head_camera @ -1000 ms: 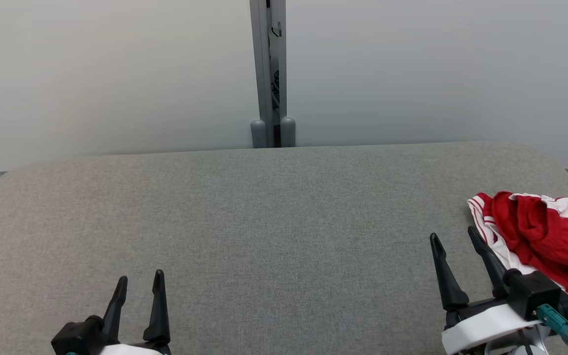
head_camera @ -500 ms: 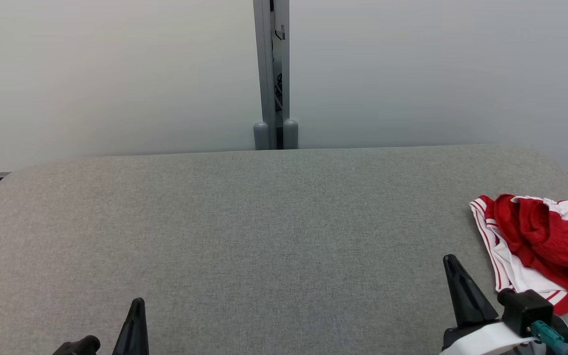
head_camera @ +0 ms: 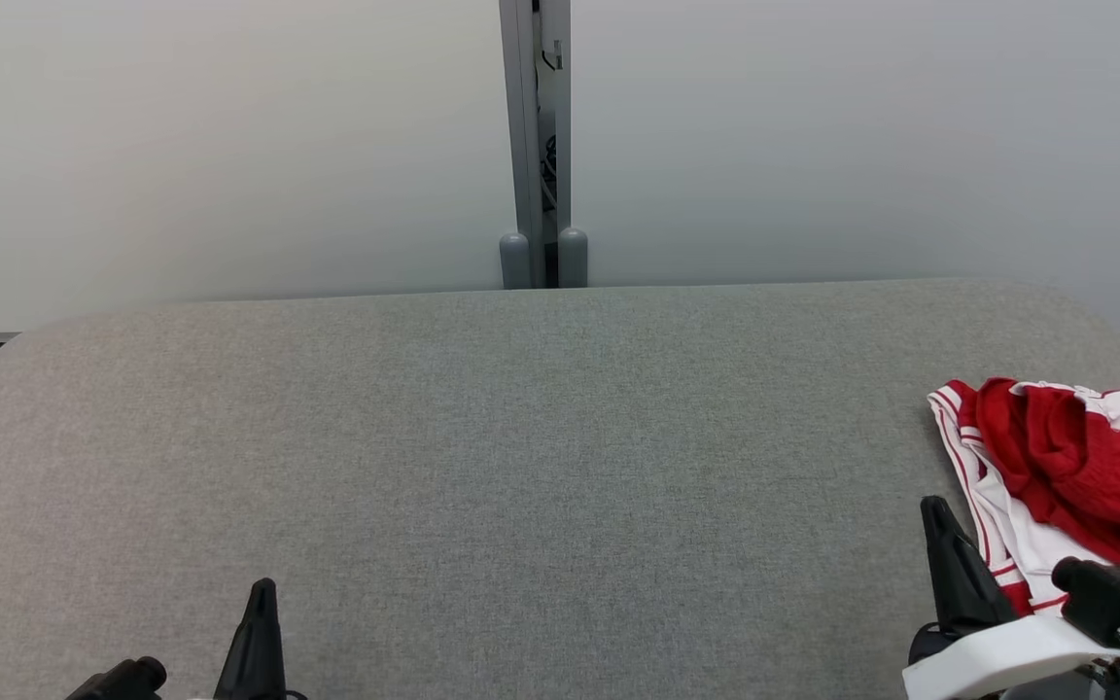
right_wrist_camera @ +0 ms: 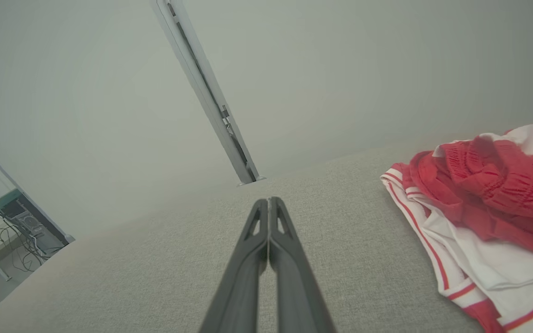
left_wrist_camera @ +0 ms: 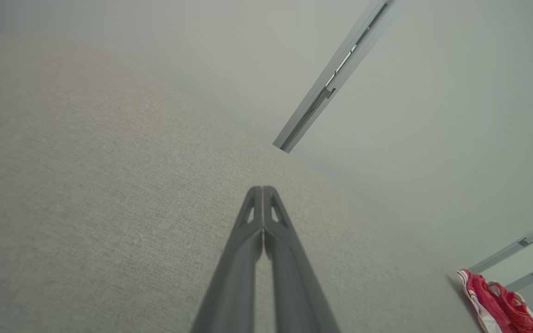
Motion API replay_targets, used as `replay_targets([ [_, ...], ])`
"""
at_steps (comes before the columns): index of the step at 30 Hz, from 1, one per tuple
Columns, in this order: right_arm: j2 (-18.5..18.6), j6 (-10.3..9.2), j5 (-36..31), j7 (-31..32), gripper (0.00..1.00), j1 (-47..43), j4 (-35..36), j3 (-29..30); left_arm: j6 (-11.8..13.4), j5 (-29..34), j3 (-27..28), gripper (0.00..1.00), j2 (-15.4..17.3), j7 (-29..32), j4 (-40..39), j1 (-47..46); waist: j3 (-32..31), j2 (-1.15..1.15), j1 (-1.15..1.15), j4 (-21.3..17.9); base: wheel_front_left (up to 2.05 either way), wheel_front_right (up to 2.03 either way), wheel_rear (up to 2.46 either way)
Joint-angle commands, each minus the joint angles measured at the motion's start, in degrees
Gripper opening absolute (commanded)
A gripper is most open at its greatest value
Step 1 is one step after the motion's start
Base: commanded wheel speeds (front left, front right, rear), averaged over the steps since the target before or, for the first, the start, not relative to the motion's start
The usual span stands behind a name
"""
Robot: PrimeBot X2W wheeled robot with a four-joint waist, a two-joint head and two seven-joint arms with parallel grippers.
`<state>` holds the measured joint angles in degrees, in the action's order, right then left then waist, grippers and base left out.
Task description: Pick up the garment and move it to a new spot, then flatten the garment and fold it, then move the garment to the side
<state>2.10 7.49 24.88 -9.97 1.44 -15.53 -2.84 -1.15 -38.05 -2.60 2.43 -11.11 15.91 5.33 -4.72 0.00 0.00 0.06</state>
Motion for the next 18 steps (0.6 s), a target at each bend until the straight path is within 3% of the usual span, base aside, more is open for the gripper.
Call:
replay_targets([
  [1,0.38,0.0,2.05,0.55,0.0,1.11,1.27,0.54,-0.52,-1.66,0.45,0.0,0.18,0.33,-1.1,-2.29,0.04,0.0,0.0,0.0,0.0,0.0,0.0],
  [18,0.57,0.0,17.53,5.2,0.0,1.09,2.3,3.74,-1.95,-14.22,1.26,0.0,0.26,3.43,-2.23,-3.78,0.8,0.0,0.0,-0.01,0.0,0.0,0.0],
])
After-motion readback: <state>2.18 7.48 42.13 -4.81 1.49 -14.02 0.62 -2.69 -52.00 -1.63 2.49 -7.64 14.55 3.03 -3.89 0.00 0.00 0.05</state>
